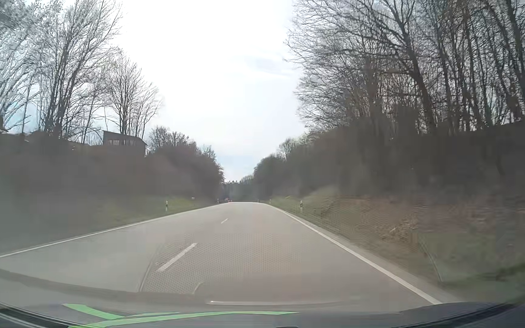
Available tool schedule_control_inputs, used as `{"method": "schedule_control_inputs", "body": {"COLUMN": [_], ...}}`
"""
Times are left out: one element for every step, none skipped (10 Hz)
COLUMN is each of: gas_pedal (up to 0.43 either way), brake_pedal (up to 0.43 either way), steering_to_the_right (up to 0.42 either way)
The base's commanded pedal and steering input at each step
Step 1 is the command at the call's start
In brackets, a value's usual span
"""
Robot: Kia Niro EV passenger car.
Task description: Follow the waypoints while adhering to traffic rules and regulations
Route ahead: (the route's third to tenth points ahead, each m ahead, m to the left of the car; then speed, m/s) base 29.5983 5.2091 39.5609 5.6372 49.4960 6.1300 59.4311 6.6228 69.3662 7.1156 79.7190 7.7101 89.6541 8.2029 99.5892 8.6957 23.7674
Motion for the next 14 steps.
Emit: {"method": "schedule_control_inputs", "body": {"gas_pedal": [0.15,0.15,0.157,0.157,0.157,0.157,0.169,0.169,0.169,0.169,0.169,0.169,0.169,0.169], "brake_pedal": [0.0,0.0,0.0,0.0,0.0,0.0,0.0,0.0,0.0,0.0,0.0,0.0,0.0,0.0], "steering_to_the_right": [0.0,0.0,0.0,0.0,0.0,0.0,0.0,0.0,0.0,0.0,0.0,-0.001,-0.001,-0.001]}}
